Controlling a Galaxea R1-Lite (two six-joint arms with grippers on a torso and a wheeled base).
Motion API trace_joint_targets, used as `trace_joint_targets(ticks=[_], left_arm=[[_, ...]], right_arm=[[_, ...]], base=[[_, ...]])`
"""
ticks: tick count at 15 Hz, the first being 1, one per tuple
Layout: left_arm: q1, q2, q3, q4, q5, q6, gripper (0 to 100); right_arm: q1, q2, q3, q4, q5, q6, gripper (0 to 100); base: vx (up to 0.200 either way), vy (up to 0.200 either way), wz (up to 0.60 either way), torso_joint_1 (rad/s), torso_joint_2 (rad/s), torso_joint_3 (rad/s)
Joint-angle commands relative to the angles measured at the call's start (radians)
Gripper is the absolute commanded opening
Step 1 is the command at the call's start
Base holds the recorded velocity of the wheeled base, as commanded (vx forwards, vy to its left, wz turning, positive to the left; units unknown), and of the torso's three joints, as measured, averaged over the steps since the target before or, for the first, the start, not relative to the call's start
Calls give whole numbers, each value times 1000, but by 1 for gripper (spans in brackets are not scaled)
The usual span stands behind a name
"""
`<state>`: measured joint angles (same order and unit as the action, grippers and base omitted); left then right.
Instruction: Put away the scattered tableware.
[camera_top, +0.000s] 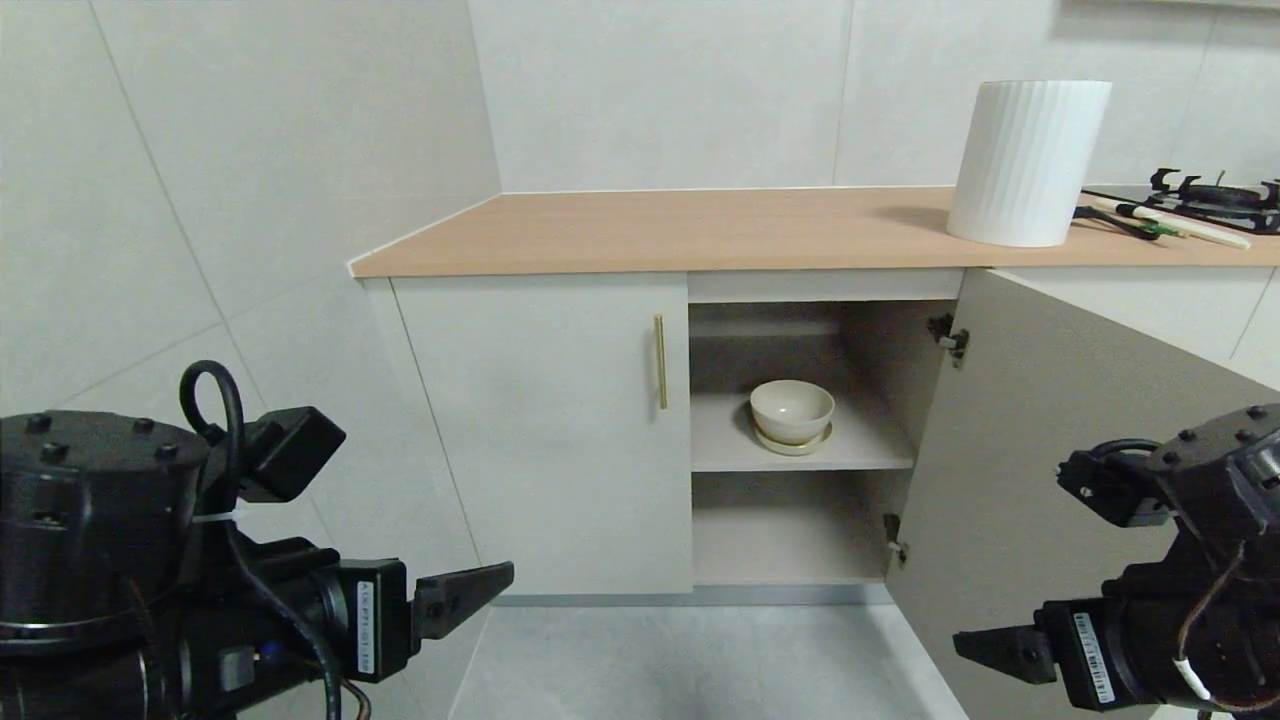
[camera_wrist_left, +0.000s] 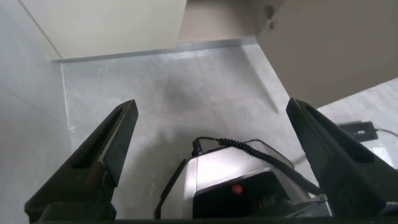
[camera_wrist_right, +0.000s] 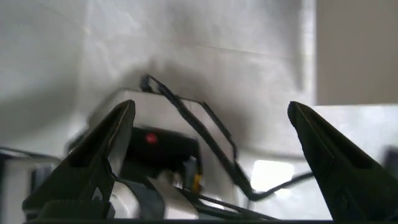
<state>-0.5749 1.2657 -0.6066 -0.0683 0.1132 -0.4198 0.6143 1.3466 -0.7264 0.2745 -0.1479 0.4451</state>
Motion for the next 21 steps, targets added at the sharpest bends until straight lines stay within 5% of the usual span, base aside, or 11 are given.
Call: trace_joint_targets(ticks=[1,11,15,21], left_arm=[[-2,3,1,-1,-1,-1,100],[-2,4,2,-1,-3,-1,100],[-2,3,2,-1,-3,-1,100],[-2,4,4,-1,-4,-1,100]], right_arm=[[1,-20,1,17,-1,-6,100],[-2,-30,-5,147,-73,-68,100],[-14,-99,-45,287,-124,-106,100],[-252,-170,-99,295,-191,-207,100]], base=[[0,-200,0,17,2,2],[0,-200,0,4,1,6],[0,0,0,0,0,0],[0,0,0,0,0,0]])
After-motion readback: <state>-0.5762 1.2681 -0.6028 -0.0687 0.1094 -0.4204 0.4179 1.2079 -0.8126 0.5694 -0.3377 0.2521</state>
